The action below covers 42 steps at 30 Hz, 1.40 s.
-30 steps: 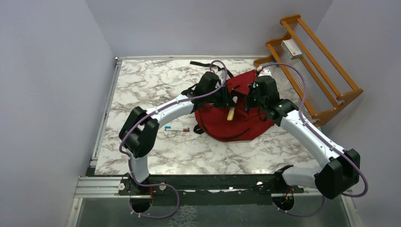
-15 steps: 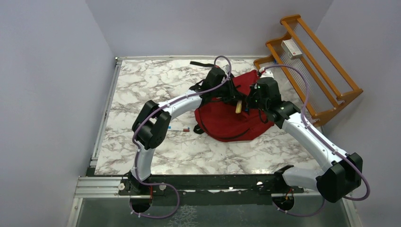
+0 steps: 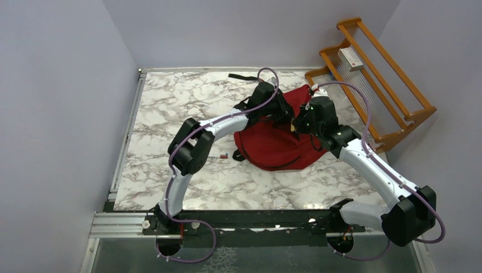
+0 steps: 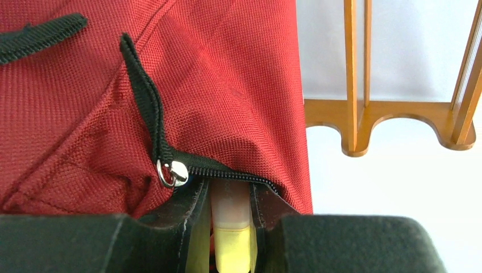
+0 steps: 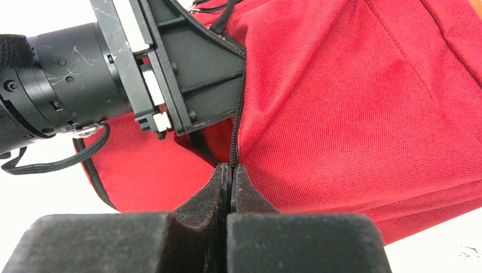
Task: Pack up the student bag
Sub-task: Place the stationery in the student bag.
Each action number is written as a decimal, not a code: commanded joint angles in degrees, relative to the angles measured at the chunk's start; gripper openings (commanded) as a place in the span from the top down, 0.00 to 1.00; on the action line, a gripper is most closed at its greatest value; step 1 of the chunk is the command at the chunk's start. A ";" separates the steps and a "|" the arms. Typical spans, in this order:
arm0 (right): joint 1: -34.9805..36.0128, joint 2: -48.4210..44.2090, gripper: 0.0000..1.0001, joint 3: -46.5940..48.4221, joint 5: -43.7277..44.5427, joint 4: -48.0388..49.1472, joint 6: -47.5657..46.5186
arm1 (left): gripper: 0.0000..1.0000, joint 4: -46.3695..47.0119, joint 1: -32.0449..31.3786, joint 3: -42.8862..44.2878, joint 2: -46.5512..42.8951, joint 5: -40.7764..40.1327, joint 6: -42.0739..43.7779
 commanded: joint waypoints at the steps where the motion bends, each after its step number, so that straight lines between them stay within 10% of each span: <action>1: 0.46 -1.89 1.00 -0.76 -5.37 1.98 1.60 | 0.89 4.70 -0.26 4.31 1.79 -4.80 -2.36; 10: 0.46 -1.34 1.00 -0.07 -3.87 0.94 1.30 | 0.49 3.89 -0.27 5.16 2.11 -3.80 0.70; 33: 0.46 -3.77 0.99 -1.42 3.76 0.47 -0.15 | 0.47 9.28 0.71 -19.55 -19.00 2.59 19.43; 42: 0.46 -3.01 1.00 -1.83 2.81 1.03 -0.18 | 0.47 -6.55 1.59 -27.83 -32.15 -19.76 27.06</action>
